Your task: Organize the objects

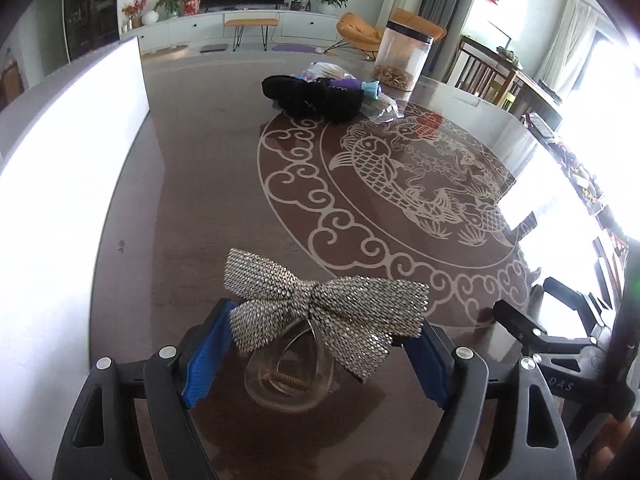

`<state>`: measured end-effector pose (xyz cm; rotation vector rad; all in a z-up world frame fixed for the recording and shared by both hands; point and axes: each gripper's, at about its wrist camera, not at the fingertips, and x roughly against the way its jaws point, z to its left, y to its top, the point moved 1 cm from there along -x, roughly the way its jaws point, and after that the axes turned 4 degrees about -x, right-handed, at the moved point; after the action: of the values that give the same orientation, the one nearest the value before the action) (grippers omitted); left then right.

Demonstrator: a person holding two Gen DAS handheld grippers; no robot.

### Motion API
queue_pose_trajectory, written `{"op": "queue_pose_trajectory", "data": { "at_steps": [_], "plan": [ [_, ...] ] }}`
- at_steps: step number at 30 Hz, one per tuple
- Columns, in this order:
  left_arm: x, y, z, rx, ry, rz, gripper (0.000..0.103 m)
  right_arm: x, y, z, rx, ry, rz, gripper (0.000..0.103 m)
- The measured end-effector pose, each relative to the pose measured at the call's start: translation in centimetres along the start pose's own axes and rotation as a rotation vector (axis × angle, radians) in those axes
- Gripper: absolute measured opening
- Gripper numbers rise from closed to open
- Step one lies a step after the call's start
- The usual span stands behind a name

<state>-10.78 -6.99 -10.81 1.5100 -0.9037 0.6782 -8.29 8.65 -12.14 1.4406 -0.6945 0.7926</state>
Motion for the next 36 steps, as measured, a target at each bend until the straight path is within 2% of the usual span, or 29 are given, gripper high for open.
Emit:
{"op": "queue_pose_trajectory", "data": {
  "at_steps": [6, 12, 19, 23, 28, 36],
  "plan": [
    [-1.2, 1.9, -0.1, 0.024, 0.03, -0.018, 0.081, 0.0, 0.0, 0.0, 0.0, 0.0, 0.0, 0.103],
    [0.5, 3.6, -0.2, 0.049, 0.006, -0.063, 0.081, 0.0, 0.0, 0.0, 0.0, 0.0, 0.0, 0.103],
    [2.9, 0.6, -0.9, 0.032, 0.044, -0.047, 0.081, 0.0, 0.0, 0.0, 0.0, 0.0, 0.0, 0.103],
    [3.2, -1.2, -2.6, -0.021, 0.054, -0.041, 0.081, 0.0, 0.0, 0.0, 0.0, 0.0, 0.0, 0.103],
    [2.3, -1.6, -3.7, -0.054, 0.046, -0.021, 0.081, 0.0, 0.0, 0.0, 0.0, 0.0, 0.0, 0.103],
    [2.2, -2.1, -2.9, -0.027, 0.03, -0.016, 0.081, 0.0, 0.0, 0.0, 0.0, 0.0, 0.0, 0.103]
  ]
}}
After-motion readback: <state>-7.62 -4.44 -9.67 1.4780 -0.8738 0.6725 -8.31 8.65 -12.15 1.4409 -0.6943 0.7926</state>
